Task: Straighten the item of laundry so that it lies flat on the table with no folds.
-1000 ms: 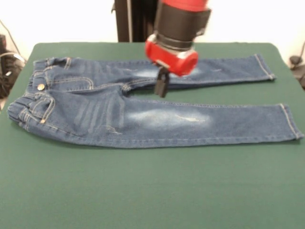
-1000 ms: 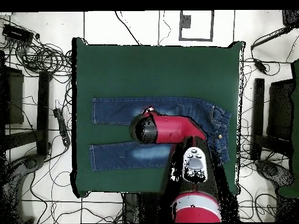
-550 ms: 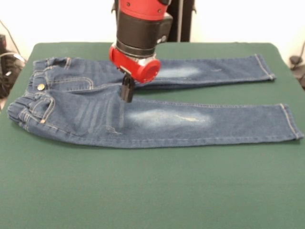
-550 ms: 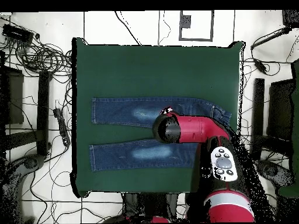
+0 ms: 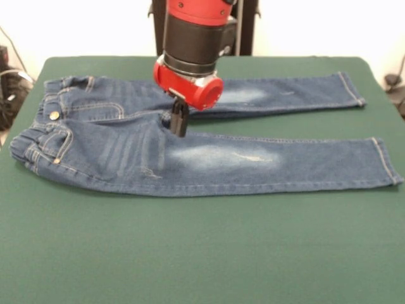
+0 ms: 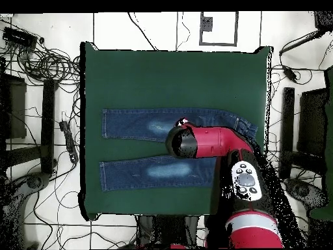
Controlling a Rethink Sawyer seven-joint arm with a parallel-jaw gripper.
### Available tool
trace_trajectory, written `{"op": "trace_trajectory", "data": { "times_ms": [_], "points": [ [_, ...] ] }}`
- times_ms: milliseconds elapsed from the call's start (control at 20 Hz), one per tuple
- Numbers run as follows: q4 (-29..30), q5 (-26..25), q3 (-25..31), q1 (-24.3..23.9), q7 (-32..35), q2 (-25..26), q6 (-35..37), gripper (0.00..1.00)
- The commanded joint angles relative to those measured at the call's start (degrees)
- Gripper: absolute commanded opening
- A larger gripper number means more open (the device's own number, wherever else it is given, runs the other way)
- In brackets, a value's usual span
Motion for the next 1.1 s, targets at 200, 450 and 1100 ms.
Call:
{"op": "trace_trajectory", "data": {
  "times_ms": [200, 450, 1100],
  "points": [
    [2.3, -2.6, 9.6, -1.3, -11.8, -0.1, 6.4, 0.0],
    [2.1, -4.0, 10.9, -4.0, -13.2, 1.2, 4.8, 0.0],
    [4.7, -9.1, 12.9, -9.1, -11.0, 3.0, 1.8, 0.0]
  ]
}}
